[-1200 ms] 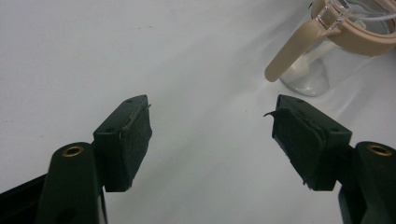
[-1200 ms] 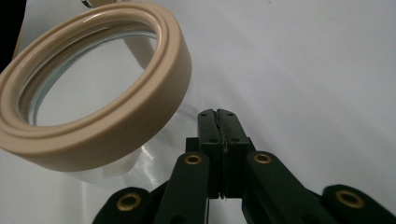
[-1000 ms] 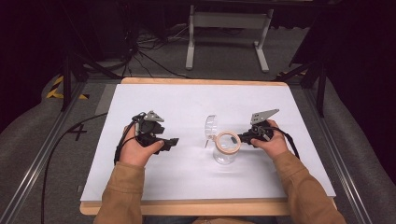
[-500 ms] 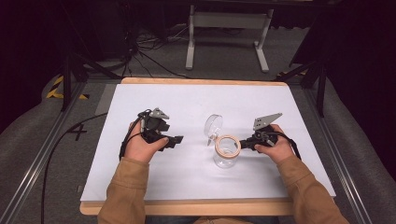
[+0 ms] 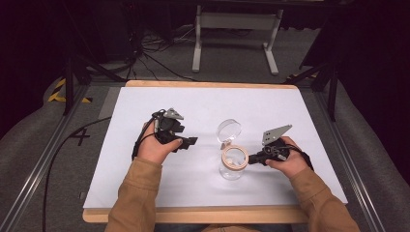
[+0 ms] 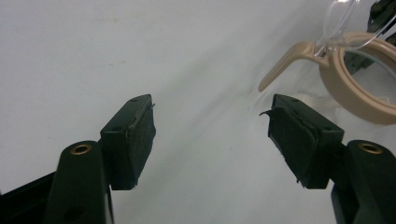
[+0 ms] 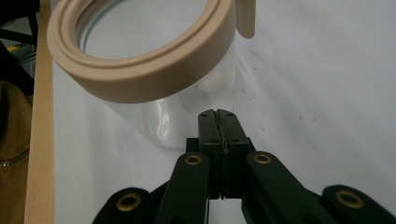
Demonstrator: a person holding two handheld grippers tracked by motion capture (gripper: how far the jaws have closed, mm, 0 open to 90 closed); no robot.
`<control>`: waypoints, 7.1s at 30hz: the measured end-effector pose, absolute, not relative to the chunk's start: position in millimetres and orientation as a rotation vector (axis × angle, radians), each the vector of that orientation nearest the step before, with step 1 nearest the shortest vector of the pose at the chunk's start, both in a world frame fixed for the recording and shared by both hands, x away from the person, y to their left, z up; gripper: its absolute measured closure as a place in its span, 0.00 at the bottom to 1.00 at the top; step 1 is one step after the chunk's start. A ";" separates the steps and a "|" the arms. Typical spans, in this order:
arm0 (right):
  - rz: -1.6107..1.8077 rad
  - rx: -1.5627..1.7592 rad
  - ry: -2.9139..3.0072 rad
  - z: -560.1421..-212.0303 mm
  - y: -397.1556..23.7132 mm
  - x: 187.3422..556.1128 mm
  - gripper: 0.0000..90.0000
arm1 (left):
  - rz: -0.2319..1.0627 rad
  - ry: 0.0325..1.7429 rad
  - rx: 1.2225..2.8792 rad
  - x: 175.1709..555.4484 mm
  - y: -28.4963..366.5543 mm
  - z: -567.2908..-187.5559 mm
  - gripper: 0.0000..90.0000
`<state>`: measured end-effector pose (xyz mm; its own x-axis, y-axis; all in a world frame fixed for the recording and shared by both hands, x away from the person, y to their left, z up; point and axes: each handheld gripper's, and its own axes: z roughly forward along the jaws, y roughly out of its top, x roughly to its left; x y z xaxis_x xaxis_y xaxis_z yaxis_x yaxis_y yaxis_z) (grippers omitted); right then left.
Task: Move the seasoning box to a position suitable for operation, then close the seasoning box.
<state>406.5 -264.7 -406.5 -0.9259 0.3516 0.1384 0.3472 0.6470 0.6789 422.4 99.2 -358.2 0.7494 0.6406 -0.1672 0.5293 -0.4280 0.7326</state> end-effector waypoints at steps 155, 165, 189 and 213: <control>1.347 0.737 2.879 -358.6 -224.7 344.0 1.00 | -0.073 0.590 2.080 418.1 67.4 -348.5 0.83; 1.467 0.755 2.683 -335.0 -245.1 350.5 0.91 | 0.022 0.696 2.053 412.9 83.0 -349.3 0.70; 1.298 0.933 2.405 -337.4 -302.8 412.4 0.65 | 0.205 0.919 2.034 399.8 133.8 -360.7 0.58; 1.076 1.076 2.387 -406.4 -337.1 450.0 0.54 | 0.213 1.011 2.033 423.7 144.6 -393.5 0.51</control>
